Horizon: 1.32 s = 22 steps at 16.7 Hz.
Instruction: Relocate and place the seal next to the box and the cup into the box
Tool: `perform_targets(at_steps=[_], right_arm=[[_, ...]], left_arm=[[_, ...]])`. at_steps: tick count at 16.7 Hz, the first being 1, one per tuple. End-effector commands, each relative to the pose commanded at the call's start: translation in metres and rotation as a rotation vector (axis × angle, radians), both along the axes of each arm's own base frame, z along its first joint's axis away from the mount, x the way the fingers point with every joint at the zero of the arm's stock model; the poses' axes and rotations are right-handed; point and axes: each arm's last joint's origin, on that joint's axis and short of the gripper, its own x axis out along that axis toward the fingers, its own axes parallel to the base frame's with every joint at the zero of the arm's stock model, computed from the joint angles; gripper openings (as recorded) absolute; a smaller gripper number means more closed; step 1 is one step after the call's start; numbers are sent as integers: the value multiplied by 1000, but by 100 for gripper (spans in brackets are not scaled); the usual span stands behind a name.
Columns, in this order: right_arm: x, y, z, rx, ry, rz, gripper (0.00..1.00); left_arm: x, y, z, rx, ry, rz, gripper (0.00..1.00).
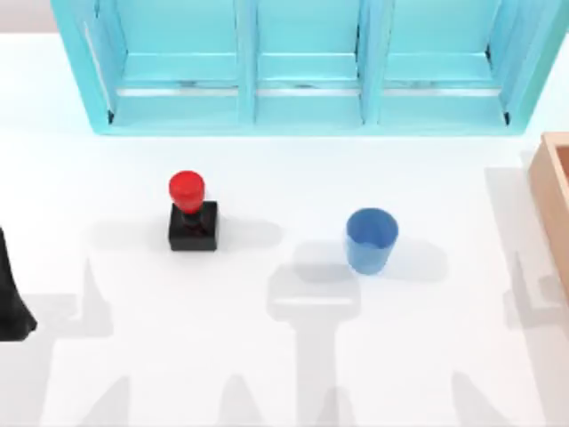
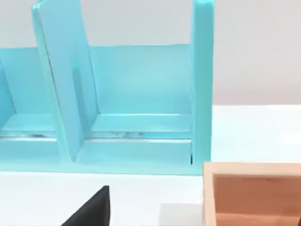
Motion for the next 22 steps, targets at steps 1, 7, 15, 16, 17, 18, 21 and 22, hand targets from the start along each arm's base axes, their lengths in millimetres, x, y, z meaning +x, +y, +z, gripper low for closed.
perform_targets(at_steps=[1,7,15,16,17,18,21,22], right_arm=[[2,4,15,16,27,32,100],[35,47,129,114,246,252,100],[130,193,201,124,694,371,100],[140,216,199,113,745,366,100],[148,239,193,99,791,356,100],[155,261,186,84,834,343,100],[169,322,155,33,936,287,100],[172,339,143,15,960,264,100]], left_arm=[[0,0,0,0,0,0,100],[0,0,0,0,0,0,100],[0,0,0,0,0,0,100],[0,0,0,0,0,0,100],[0,0,0,0,0,0,100],[0,0,0,0,0,0,100],[0,0,0,0,0,0,100],[0,0,0,0,0,0,100]])
